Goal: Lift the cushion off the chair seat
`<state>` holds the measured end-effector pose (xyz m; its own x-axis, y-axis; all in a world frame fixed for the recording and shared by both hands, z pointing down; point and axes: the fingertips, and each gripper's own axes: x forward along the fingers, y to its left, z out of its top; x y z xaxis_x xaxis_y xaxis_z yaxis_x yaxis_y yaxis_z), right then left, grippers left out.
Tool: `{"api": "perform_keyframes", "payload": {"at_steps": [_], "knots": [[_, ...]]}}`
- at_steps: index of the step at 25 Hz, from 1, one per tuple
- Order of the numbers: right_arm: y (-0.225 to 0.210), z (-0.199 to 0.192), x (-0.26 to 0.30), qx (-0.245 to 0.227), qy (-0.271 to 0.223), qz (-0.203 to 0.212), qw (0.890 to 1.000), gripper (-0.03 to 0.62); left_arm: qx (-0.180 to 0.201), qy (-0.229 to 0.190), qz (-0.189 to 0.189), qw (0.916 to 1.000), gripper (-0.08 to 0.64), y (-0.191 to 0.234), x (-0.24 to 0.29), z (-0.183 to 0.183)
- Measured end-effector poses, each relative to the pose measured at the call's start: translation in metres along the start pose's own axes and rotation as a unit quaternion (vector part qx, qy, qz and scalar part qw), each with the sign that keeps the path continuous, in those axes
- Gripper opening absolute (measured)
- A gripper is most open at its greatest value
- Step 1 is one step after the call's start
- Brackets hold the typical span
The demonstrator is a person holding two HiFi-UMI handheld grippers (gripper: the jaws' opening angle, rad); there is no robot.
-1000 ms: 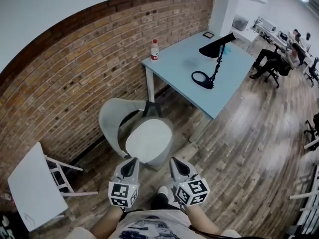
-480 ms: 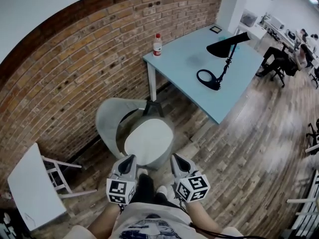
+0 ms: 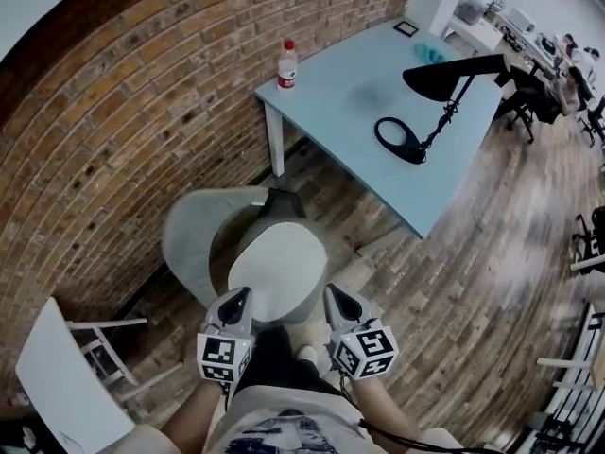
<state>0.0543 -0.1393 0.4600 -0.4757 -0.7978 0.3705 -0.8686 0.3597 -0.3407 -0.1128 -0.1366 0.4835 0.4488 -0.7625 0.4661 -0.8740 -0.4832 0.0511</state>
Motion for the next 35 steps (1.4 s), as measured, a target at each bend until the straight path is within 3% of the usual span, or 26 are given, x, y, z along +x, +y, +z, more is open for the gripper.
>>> {"api": "perform_keyframes", "payload": {"at_steps": [5, 17, 29, 32, 35], "knots": [[-0.026, -0.013, 0.051, 0.007, 0.011, -0.028, 1.000, -0.003, -0.008, 0.023, -0.023, 0.9994, -0.008, 0.030, 0.051, -0.021], [-0.107, -0.099, 0.150, 0.033, 0.070, -0.075, 0.994, -0.002, -0.016, 0.070, -0.045, 0.9964, -0.008, 0.076, 0.170, -0.100], [-0.147, -0.175, 0.206, 0.048, 0.102, -0.102, 0.988, 0.002, -0.013, 0.119, -0.067, 0.9906, 0.008, 0.104, 0.232, -0.187], [-0.159, -0.199, 0.214, 0.062, 0.115, -0.106, 0.986, 0.074, -0.022, 0.133, -0.072, 0.9882, 0.042, 0.111, 0.248, -0.209], [-0.172, -0.226, 0.223, 0.071, 0.130, -0.114, 0.982, 0.090, -0.032, 0.151, -0.077, 0.9850, 0.098, 0.118, 0.263, -0.236]]}}
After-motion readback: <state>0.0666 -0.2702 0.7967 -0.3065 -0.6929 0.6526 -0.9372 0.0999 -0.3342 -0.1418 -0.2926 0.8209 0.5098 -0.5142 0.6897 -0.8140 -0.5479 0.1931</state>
